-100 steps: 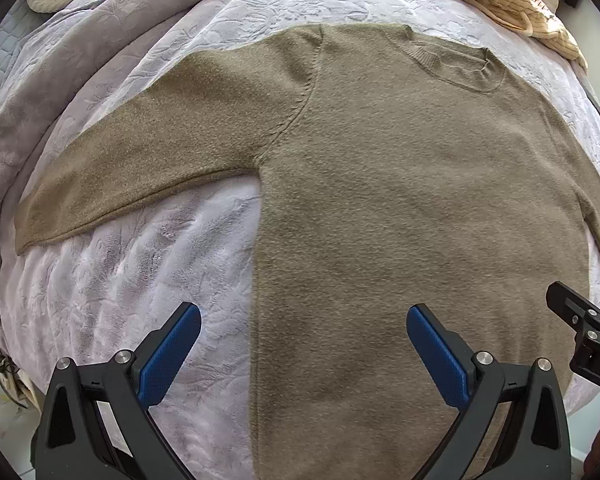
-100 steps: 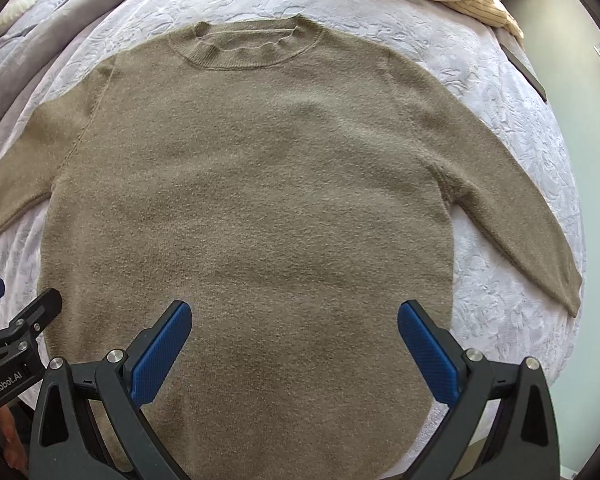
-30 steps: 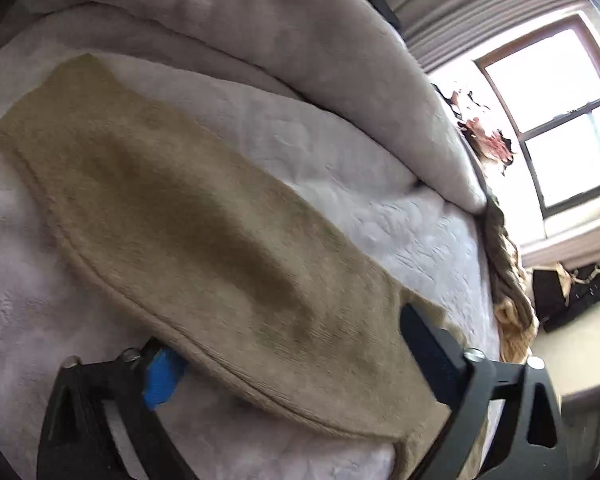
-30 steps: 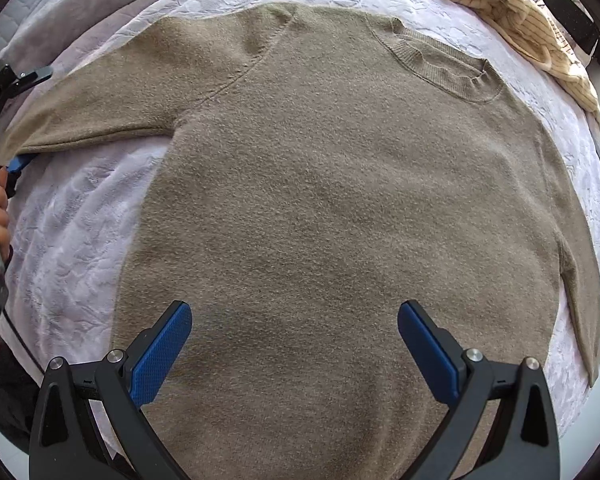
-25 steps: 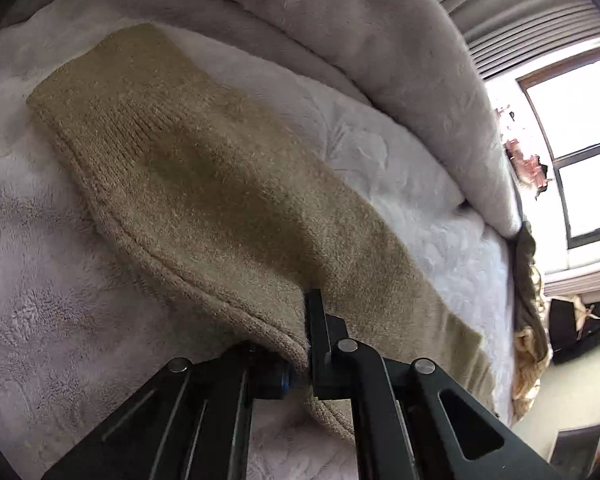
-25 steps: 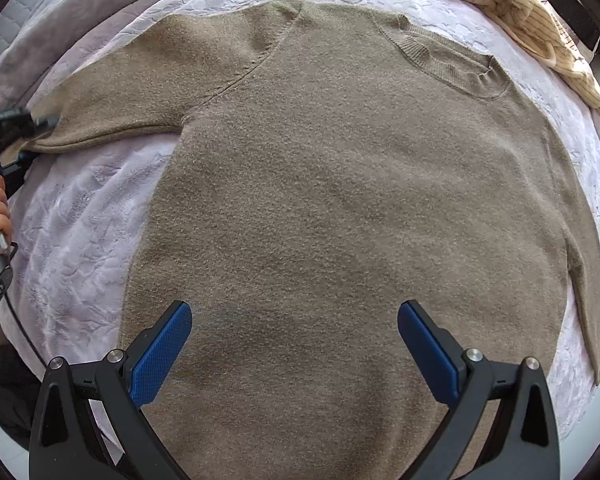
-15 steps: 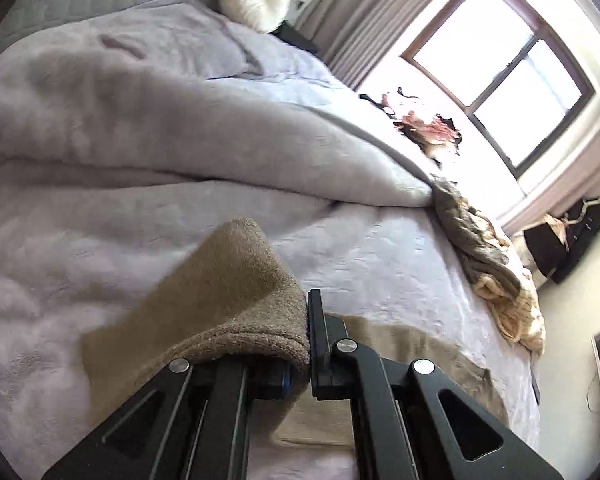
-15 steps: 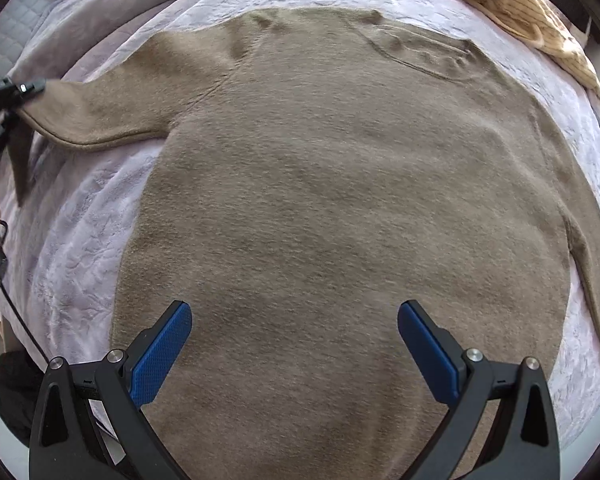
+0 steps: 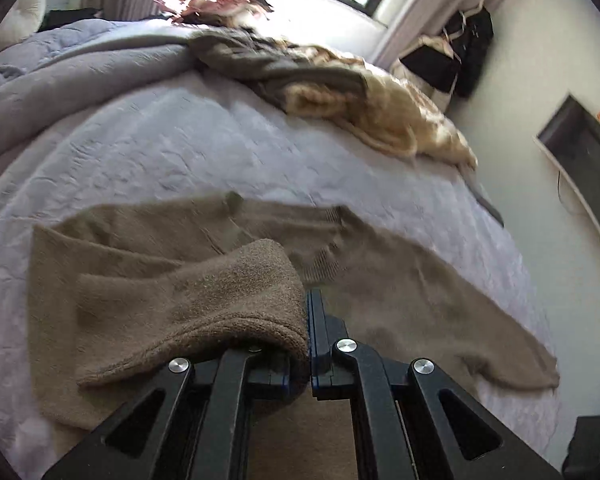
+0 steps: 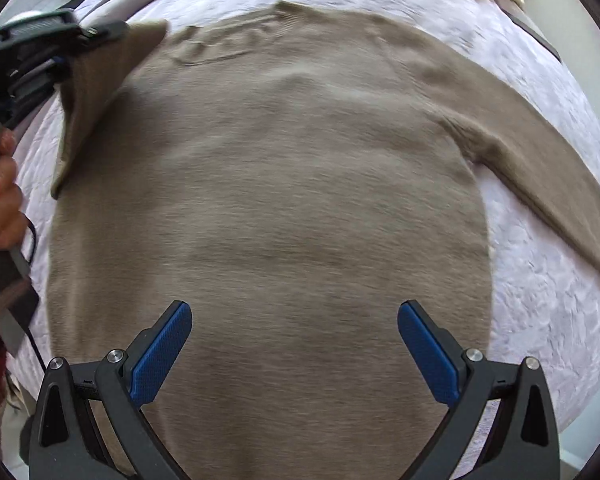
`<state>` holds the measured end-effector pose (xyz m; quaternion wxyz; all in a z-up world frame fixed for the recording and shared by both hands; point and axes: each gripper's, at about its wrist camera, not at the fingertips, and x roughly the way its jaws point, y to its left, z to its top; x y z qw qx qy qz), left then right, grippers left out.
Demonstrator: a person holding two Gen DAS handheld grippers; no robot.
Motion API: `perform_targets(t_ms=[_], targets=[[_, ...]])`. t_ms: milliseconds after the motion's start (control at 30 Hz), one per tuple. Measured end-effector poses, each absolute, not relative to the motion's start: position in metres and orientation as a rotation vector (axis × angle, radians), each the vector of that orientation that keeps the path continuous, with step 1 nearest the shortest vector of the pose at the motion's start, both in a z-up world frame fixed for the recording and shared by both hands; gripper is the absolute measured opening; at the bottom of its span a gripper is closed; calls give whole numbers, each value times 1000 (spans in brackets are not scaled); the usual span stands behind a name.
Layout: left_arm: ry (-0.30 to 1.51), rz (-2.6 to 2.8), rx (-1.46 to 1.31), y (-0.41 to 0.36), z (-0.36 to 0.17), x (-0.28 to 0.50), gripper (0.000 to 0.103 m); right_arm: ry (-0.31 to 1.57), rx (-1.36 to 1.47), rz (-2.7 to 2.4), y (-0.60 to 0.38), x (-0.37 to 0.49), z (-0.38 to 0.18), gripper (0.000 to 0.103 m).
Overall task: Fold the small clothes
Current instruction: 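Fold the held side over the sweater body and open the left gripper, then grasp the sleeve cuff with the right gripper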
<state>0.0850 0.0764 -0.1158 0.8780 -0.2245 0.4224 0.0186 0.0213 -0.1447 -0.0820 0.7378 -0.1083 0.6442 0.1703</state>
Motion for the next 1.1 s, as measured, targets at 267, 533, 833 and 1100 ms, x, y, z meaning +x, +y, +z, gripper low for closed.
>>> perform_targets(t_ms=[267, 533, 833, 1100], targets=[[979, 136, -271, 46, -138, 71, 87, 1437, -216, 303, -190, 34, -92, 103], [918, 292, -256, 127, -93, 7, 87, 1290, -313, 383, -144, 63, -63, 103], [1096, 416, -206, 189, -146, -43, 87, 948, -805, 769, 25, 41, -70, 99], [1111, 487, -228, 197, -170, -42, 87, 940, -906, 785, 89, 50, -106, 6]])
